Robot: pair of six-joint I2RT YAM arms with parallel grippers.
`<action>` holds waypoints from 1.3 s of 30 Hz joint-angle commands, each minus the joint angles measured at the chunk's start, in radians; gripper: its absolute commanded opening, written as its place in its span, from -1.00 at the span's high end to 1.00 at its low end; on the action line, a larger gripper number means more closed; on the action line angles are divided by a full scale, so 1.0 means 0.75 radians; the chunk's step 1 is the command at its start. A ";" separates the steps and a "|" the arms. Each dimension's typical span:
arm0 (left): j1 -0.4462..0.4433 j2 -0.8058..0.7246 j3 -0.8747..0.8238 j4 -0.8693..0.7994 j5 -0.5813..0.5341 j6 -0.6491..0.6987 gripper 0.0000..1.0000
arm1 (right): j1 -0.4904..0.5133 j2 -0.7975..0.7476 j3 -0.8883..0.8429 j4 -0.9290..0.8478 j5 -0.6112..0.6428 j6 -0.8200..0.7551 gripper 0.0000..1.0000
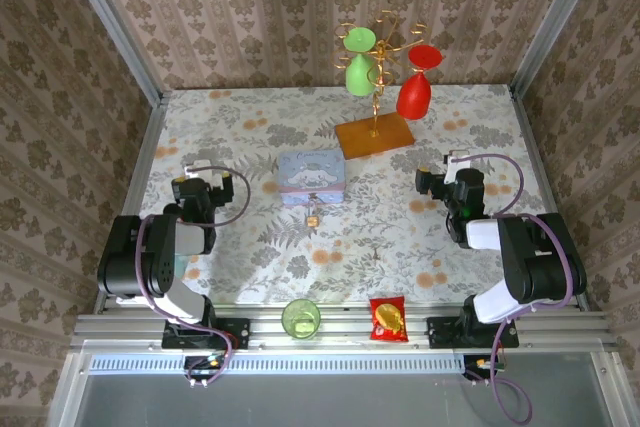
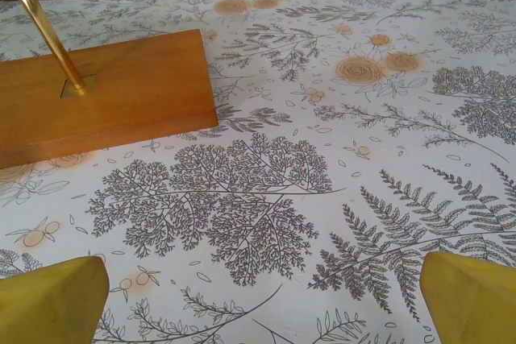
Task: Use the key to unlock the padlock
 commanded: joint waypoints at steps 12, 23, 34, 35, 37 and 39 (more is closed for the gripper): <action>-0.007 0.002 0.020 0.044 -0.015 0.014 -1.00 | -0.002 0.004 0.016 0.007 -0.003 -0.024 -1.00; 0.012 0.000 0.023 0.032 0.024 0.003 -1.00 | -0.008 0.005 0.019 0.002 -0.013 -0.019 -1.00; 0.014 0.000 0.020 0.032 0.036 0.007 -1.00 | -0.022 0.004 0.016 0.006 -0.042 -0.010 -1.00; 0.013 -0.004 0.020 0.032 0.081 0.023 -1.00 | -0.022 0.003 0.014 0.008 -0.042 -0.009 -1.00; -0.008 -0.027 0.003 0.049 0.097 0.053 -1.00 | -0.022 -0.004 0.012 0.009 -0.035 -0.006 -1.00; -0.015 -0.089 0.001 0.003 0.016 0.033 -1.00 | -0.022 -0.036 0.017 -0.026 -0.039 -0.009 -1.00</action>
